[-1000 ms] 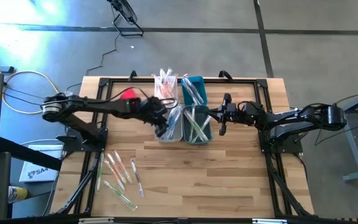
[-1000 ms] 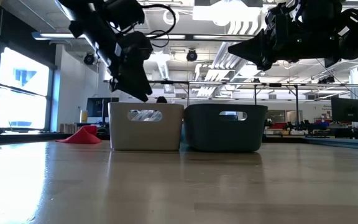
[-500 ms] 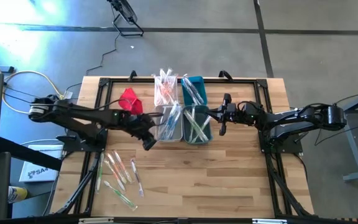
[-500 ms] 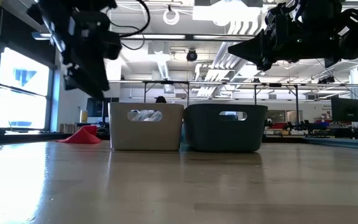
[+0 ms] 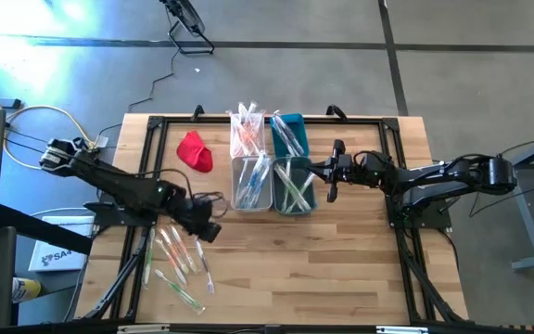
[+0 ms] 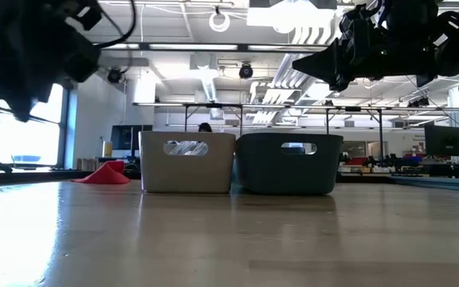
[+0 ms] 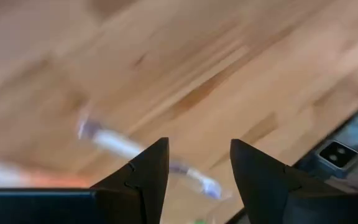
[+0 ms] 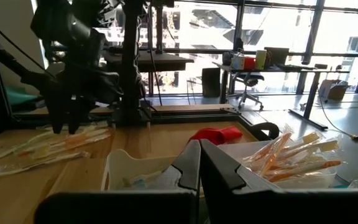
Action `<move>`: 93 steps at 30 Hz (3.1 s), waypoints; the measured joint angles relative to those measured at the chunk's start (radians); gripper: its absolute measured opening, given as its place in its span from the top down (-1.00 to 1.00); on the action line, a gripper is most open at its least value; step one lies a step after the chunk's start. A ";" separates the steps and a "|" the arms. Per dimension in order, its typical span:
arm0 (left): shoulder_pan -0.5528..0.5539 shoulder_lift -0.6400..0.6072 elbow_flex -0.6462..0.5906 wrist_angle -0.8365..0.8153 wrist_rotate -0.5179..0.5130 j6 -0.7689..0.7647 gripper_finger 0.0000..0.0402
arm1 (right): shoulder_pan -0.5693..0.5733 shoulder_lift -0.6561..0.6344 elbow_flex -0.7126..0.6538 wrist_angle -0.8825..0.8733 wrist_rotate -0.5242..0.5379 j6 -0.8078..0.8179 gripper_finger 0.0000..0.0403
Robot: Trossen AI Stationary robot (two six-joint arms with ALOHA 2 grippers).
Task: Pick & Place Toothbrushes
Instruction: Put the violet toothbrush into the light blue bin
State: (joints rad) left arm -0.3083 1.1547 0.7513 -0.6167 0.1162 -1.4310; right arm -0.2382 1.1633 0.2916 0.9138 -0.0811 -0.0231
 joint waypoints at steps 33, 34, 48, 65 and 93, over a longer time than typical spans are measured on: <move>-0.170 0.001 0.000 0.041 -0.097 -0.274 0.16 | 0.000 0.000 0.000 -0.022 0.000 0.000 0.99; -0.170 0.001 0.000 0.041 -0.104 -0.276 0.16 | 0.000 0.000 0.000 -0.022 0.000 0.000 0.99; -0.170 0.002 0.000 -0.042 -0.135 -0.441 0.16 | 0.000 0.000 0.000 -0.022 0.000 0.000 0.99; -0.170 0.195 0.000 -0.086 0.030 -0.436 0.16 | 0.000 0.000 0.000 -0.027 0.000 0.000 0.99; -0.170 0.209 0.000 -0.091 0.026 -0.436 0.16 | 0.000 0.000 0.000 -0.027 0.001 0.000 0.99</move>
State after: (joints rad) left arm -0.4778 1.3640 0.7517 -0.7077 0.1422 -1.8672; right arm -0.2382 1.1629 0.2916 0.8867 -0.0799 -0.0231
